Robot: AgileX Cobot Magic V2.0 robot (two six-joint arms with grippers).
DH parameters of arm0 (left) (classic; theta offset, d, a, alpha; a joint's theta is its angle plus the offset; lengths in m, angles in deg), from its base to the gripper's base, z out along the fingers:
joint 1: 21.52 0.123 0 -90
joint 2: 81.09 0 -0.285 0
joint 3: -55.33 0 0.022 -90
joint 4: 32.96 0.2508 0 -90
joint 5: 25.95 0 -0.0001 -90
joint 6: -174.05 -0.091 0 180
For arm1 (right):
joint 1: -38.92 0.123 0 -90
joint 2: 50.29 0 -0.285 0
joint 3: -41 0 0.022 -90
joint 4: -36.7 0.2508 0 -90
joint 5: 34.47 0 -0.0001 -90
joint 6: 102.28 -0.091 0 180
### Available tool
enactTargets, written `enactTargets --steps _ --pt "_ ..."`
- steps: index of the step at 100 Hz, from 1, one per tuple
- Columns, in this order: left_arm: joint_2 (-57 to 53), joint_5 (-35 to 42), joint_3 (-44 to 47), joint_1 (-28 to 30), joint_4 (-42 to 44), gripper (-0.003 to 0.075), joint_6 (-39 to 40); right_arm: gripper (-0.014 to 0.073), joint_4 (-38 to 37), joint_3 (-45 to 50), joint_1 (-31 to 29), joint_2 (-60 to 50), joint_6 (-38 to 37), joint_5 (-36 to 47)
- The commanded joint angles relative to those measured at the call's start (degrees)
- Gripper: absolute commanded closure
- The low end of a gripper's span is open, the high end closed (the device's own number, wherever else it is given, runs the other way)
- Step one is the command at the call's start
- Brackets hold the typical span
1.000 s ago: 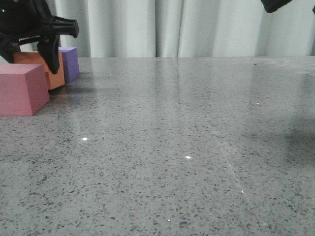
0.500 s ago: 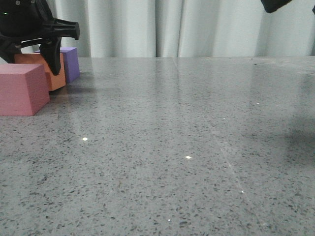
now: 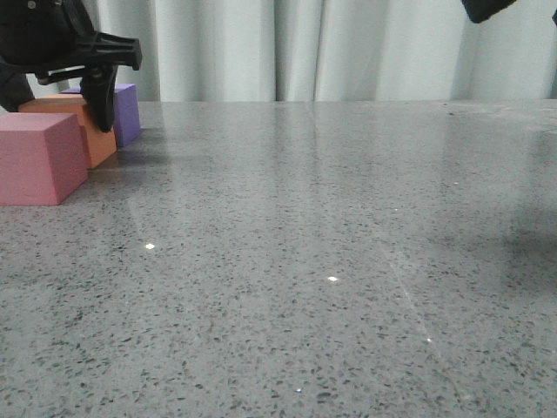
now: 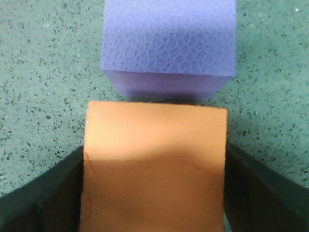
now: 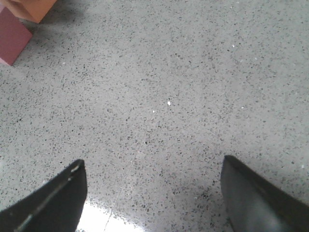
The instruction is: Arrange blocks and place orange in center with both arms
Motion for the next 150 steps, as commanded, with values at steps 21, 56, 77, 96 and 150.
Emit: enactTargets --steps 21,56,77,96,150 --pt "-9.5 2.8 -1.5 -0.1 1.3 0.0215 0.5 0.0026 0.3 -1.3 -0.1 -0.9 0.4 3.6" --pt "-22.5 2.5 1.9 -0.1 2.3 0.0260 0.4 0.0026 -0.3 -1.3 -0.1 -1.0 0.4 4.2" --pt "-34.2 9.5 14.1 -0.1 2.2 0.0302 0.4 0.0026 -2.3 -1.3 -0.1 -2.1 0.4 5.0" --pt "-44.9 16.0 24.1 -0.1 2.2 0.0302 0.4 0.0026 -4.7 1.5 -0.1 -6.1 0.4 10.2" --pt "-67.1 24.4 41.1 -0.1 2.2 0.0738 0.3 0.0715 -6.0 15.5 -0.1 -21.0 0.4 17.4"
